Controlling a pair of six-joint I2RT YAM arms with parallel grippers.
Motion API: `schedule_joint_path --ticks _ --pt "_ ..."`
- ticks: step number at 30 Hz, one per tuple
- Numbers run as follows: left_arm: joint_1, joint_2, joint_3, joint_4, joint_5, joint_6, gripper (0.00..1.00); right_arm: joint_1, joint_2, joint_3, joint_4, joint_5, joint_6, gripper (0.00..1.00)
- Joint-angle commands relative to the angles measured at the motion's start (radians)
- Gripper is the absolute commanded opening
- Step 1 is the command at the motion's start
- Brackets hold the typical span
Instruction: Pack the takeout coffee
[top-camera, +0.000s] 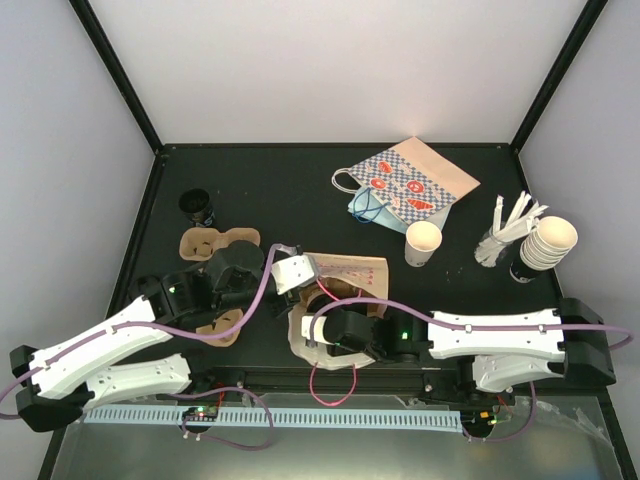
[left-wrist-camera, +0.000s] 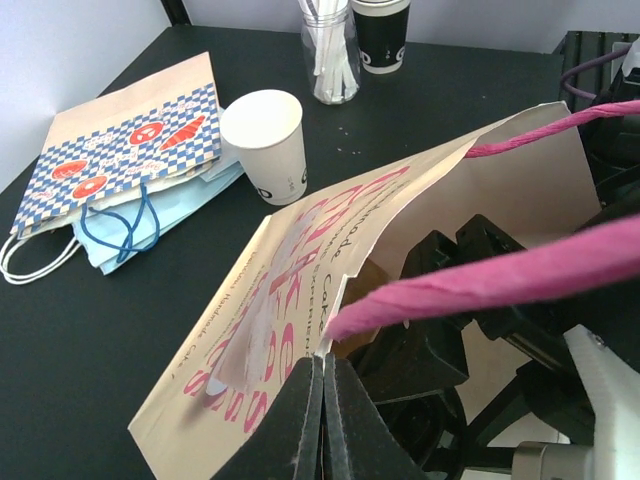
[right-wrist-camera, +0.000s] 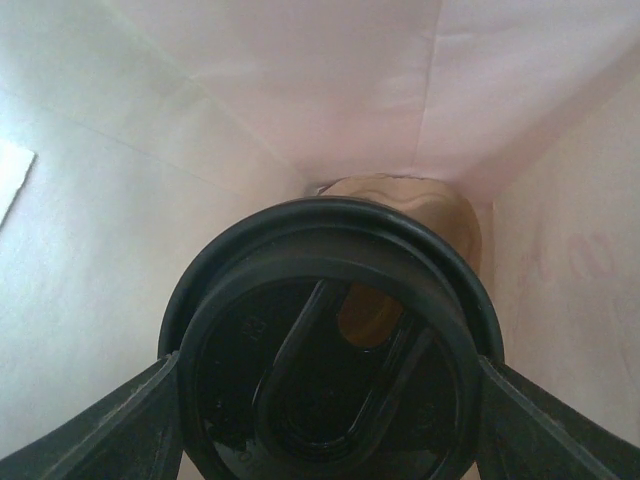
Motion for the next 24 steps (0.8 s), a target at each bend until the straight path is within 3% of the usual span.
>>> schedule_joint_path --ticks 1,15,24 --pt "-0.008 -0.031 0.007 0.042 0.036 -0.027 0.02 -0.004 0.020 -0.016 0.034 0.047 0.007 0.50" --pt "-0.008 -0.064 -0.021 0.055 0.076 -0.081 0.02 -0.003 0.075 -0.020 0.079 0.124 -0.011 0.50" --pt "-0.008 -0.060 -0.026 0.079 0.087 -0.098 0.02 -0.003 0.061 -0.030 0.048 0.089 -0.003 0.50"
